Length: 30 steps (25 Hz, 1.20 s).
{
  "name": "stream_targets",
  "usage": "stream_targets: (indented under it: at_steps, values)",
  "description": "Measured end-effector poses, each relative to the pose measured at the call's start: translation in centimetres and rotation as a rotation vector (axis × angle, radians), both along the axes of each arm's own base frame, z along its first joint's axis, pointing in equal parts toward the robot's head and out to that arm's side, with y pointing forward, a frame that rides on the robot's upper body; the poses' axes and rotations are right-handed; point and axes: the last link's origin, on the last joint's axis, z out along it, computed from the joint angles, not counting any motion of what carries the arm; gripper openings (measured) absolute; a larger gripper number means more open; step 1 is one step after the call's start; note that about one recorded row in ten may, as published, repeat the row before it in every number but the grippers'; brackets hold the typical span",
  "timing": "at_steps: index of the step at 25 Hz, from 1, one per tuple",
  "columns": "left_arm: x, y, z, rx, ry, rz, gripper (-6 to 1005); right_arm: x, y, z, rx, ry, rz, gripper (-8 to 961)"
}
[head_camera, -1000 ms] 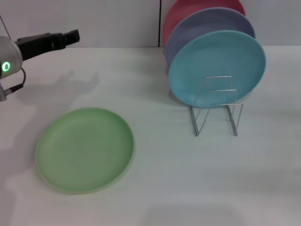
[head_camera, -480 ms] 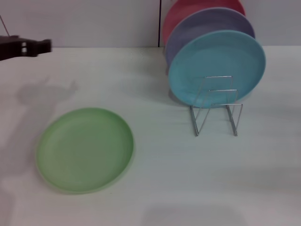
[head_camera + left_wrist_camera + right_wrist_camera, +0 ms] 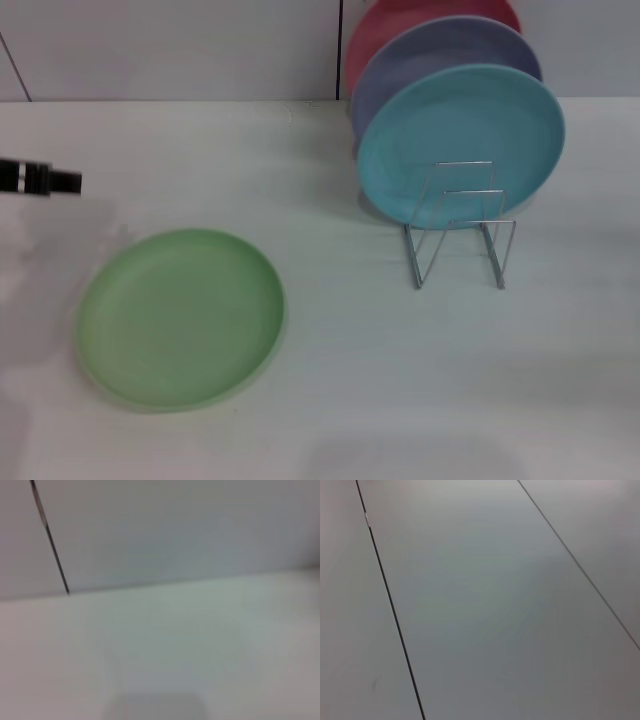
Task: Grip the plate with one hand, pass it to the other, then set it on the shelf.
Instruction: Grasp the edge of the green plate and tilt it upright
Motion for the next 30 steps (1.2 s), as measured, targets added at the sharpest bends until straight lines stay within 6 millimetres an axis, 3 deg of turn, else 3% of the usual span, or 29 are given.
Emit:
stream_targets:
  at_steps: [18, 30]
  values:
    - [-2.3, -2.5, -3.5, -0.238, -0.014, 0.203, 813, -0.4, 1.2, 0.1, -0.013, 0.014, 0.002, 639]
    - [-3.1, -1.3, -5.5, -0.271, -0.027, 0.242, 795, -0.8, 1.6, 0.4, -0.001, -0.023, -0.004, 639]
